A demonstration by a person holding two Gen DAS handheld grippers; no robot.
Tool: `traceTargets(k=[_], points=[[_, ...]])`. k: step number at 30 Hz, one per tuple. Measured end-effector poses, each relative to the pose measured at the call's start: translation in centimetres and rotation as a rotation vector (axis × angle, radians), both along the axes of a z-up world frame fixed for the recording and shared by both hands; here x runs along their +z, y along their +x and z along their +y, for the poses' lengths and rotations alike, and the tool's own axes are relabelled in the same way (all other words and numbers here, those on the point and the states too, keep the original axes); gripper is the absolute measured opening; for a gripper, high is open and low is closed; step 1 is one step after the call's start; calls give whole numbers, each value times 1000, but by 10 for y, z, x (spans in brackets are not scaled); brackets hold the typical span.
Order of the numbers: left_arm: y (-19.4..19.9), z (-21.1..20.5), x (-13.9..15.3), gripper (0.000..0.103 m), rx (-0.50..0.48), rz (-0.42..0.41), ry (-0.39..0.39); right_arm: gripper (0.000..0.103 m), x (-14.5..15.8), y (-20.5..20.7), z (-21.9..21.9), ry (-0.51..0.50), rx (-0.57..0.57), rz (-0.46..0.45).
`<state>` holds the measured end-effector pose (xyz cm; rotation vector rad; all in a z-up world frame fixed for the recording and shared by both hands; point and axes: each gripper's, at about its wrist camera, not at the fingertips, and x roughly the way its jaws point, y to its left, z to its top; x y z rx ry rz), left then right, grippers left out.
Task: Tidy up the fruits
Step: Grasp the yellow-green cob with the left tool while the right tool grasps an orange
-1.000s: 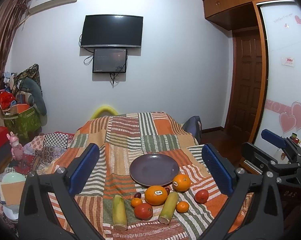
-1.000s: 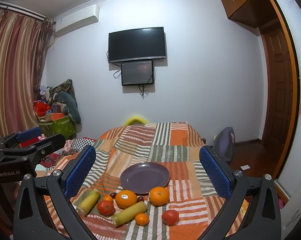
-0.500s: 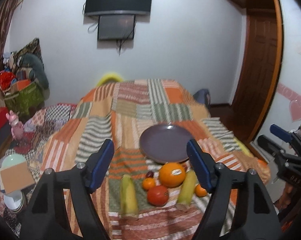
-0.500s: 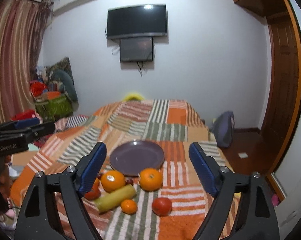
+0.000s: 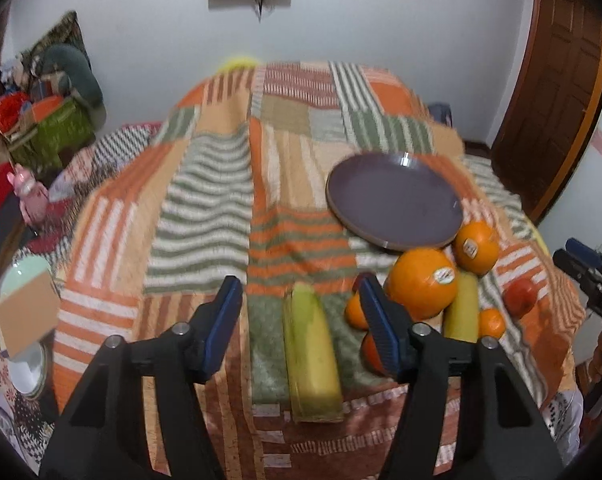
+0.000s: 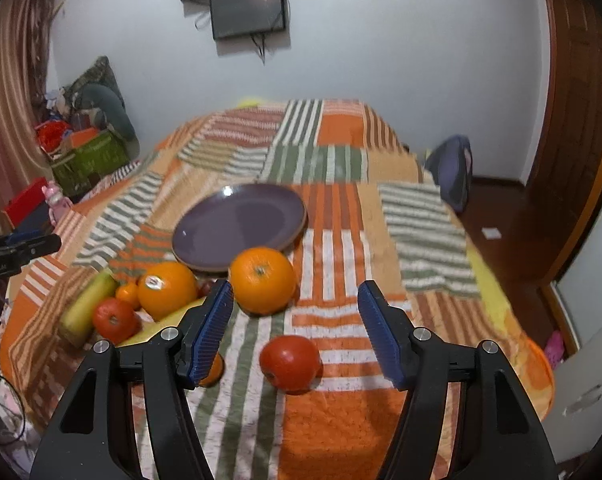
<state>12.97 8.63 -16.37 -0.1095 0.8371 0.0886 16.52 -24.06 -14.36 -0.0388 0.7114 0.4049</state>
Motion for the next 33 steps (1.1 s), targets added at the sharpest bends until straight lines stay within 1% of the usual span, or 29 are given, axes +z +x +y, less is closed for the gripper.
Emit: traceTargets(k=[2,4,9,14,18,23,26,29,33], points=[[7,2,-14,56,-8,47,-12,62,-7,4,4,-4,13,23],[11,2,-24,55,-14,76,-21,62,-12,11,8,-18,25,31],[18,2,-43,55,-30,121,-35,62,-19,24,20,-43,62,44],[19,1,-59,52,-39,169,-58,62,-21,40,34,-21,91,55],[20,1,-70,50,-57,199,-91,62,-29,52,44,-30,99,74],[22,-1,-75,45,-60,191,-68,62,-40,59,51,-52,103,99],[27,0,-76,42,-57,187,-83,63,-45,62,55,-45,113,128],[30,3,-76,41,-59,181,-102,67,-49,63,58,-69,109,134],[31,7,-75,40,-67,178,-123,68,-57,68,58,-72,112,171]])
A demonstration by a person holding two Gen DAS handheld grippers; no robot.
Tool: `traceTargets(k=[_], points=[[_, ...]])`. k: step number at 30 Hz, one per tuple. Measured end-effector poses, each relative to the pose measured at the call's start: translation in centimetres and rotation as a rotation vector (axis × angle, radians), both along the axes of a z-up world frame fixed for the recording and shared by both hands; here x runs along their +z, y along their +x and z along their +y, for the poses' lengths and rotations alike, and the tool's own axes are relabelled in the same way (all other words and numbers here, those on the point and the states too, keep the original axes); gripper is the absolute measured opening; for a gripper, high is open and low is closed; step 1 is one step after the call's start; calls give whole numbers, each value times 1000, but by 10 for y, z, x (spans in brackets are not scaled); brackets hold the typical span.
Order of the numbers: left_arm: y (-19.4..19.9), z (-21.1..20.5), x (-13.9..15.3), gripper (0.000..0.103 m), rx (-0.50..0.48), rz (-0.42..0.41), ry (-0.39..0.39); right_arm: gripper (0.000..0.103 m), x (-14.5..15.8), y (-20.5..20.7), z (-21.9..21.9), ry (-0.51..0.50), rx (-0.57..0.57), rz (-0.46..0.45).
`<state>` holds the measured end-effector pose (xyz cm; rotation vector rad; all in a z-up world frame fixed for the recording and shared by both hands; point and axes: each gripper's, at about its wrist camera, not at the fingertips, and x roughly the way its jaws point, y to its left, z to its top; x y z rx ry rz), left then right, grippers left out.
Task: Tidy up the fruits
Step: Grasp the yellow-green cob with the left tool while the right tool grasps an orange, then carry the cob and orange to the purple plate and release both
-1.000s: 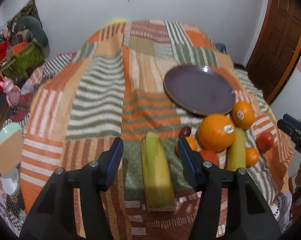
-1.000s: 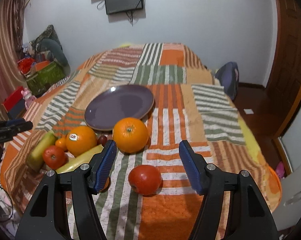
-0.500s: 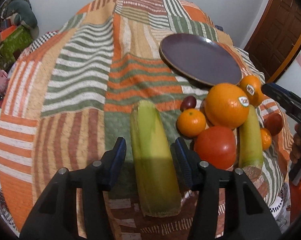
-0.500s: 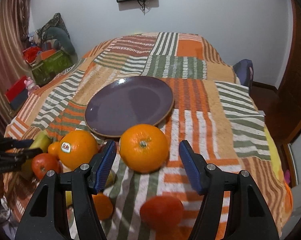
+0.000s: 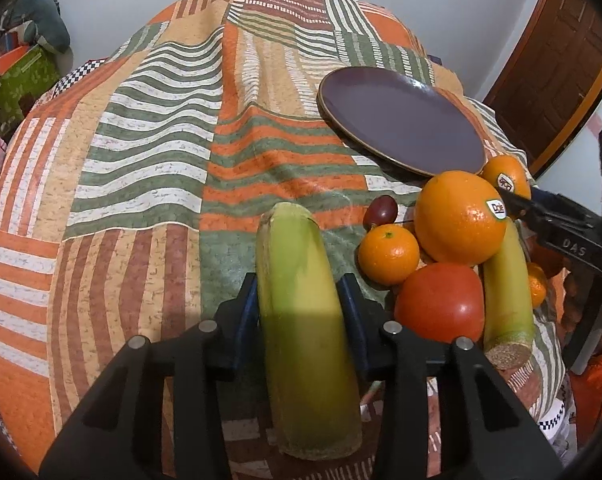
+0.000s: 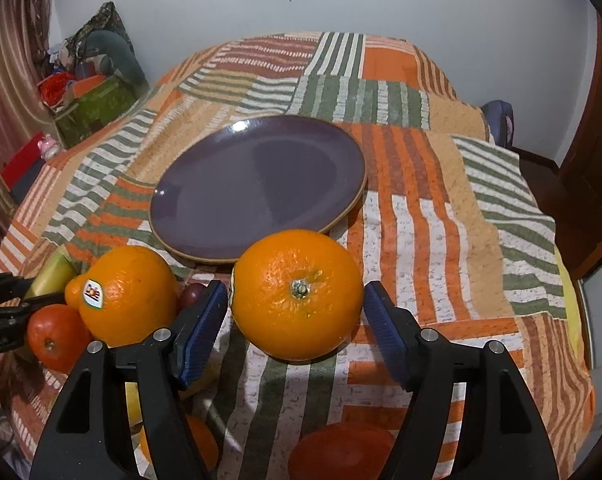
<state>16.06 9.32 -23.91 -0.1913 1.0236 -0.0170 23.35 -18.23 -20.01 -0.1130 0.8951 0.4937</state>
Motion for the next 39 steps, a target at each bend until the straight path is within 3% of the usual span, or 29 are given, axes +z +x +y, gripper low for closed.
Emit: traceTargets(k=[3,13,30,39], points=[[0,-1,1,40,-5,3,7,68,-5,4,-2,10,7,39],[1,0,19,37,-13,-28,20,64,4,-1,-12,39,0,27],[27,-14,76,37,-48,-153,59,64,61,4,-20,72,-22,-140],[58,-25,98,37,-70,-213,59,64,71,18,-8,57,-4,-194]])
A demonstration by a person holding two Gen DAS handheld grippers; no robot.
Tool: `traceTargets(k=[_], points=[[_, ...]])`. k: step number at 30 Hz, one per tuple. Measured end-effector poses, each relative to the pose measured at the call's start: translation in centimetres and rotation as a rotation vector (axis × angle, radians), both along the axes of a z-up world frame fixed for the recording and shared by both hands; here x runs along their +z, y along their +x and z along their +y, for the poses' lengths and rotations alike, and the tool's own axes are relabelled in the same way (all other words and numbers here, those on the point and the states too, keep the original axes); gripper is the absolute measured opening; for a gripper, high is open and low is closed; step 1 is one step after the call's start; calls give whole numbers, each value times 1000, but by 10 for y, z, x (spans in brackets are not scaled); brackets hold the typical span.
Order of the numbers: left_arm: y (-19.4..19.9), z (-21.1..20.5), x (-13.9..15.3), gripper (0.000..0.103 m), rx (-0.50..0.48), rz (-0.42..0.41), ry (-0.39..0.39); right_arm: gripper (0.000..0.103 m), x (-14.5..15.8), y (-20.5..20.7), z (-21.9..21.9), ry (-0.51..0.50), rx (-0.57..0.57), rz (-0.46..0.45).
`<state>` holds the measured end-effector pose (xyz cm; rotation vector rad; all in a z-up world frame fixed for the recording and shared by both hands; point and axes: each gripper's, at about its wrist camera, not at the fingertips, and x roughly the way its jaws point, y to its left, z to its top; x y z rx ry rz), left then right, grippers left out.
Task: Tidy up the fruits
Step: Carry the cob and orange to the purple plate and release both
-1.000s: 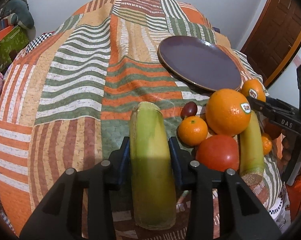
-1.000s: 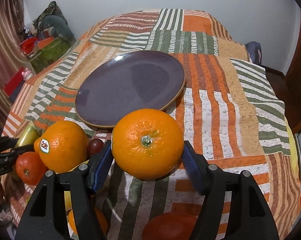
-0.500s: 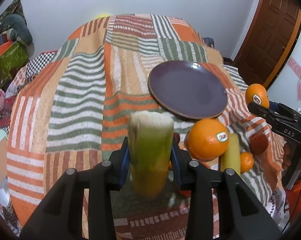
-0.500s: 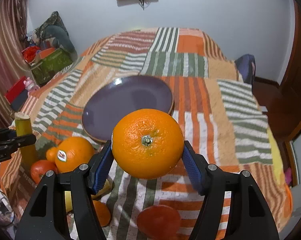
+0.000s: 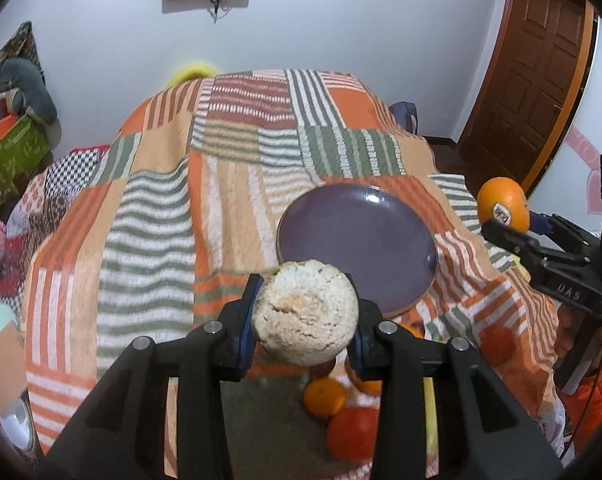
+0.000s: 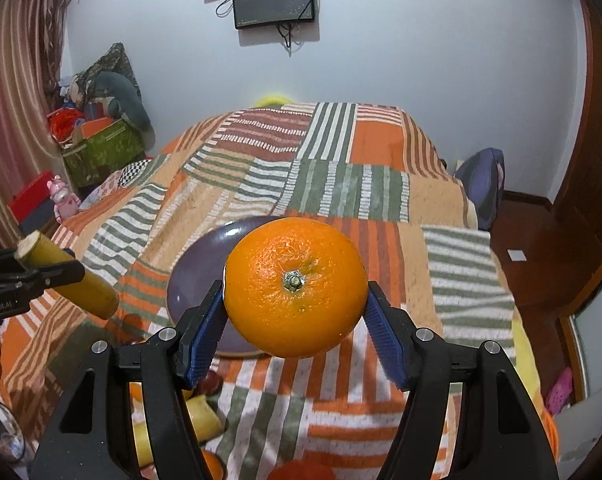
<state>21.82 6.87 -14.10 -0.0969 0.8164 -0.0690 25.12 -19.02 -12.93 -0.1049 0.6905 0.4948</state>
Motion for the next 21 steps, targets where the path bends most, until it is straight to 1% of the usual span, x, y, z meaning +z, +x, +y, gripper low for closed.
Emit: traceTargets(k=[4,8,14,21], points=[[22,-9,2,37,-20,-9,5,64,0,7,8,-17,14,-12],[45,-17,-3,37,-41,5,4,64,0,16,18,-47,35,-28],[70,-25,-18,37,-85,63,-33,64,-6,32,32,-82,73,-17],[91,-33,-34,37,-131,127,-61,64,-23,55,41,-120,105,38]])
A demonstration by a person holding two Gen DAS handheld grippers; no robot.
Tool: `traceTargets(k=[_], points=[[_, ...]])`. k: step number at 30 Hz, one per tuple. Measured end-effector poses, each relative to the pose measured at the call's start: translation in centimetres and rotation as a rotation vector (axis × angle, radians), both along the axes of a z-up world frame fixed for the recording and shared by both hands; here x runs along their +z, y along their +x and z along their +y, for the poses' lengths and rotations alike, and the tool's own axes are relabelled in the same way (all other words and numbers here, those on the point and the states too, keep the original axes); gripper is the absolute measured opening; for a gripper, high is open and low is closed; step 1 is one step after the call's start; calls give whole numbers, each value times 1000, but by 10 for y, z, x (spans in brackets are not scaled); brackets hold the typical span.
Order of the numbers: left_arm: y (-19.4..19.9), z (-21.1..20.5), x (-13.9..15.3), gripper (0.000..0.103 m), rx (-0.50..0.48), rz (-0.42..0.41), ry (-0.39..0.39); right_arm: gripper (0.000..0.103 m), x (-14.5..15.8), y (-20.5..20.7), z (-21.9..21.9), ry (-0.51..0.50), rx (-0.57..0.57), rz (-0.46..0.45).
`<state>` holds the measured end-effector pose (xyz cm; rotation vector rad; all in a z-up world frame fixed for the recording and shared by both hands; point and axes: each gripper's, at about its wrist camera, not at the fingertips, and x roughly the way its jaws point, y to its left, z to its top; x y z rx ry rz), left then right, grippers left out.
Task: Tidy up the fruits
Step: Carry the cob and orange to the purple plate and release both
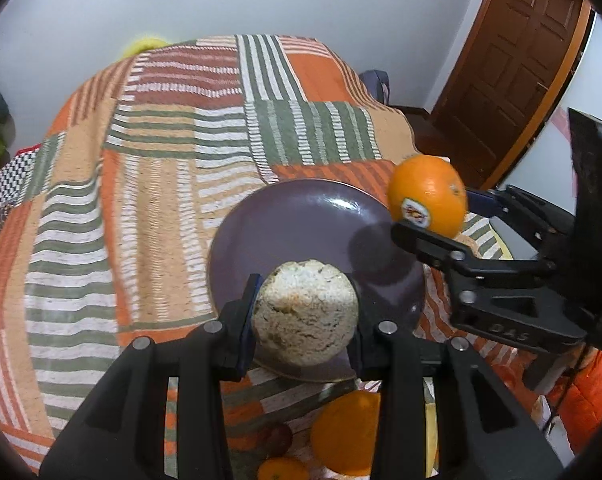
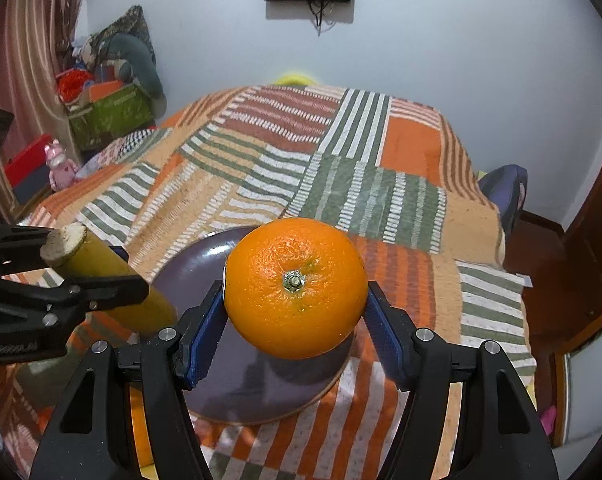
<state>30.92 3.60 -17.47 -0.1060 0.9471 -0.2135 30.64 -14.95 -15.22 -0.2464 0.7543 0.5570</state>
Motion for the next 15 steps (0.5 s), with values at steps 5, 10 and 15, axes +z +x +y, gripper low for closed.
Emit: traceTargets(k=[5,10,15], points=[[16,0,-12,37,2,35,-1,64,-11,13,2,-23,12,39],[32,5,-21,37,20,47,-20,64,-22,27,6,-46,27,73],[49,7,-23,37,34,27,-6,64,-37,40,8,-60,27,118]])
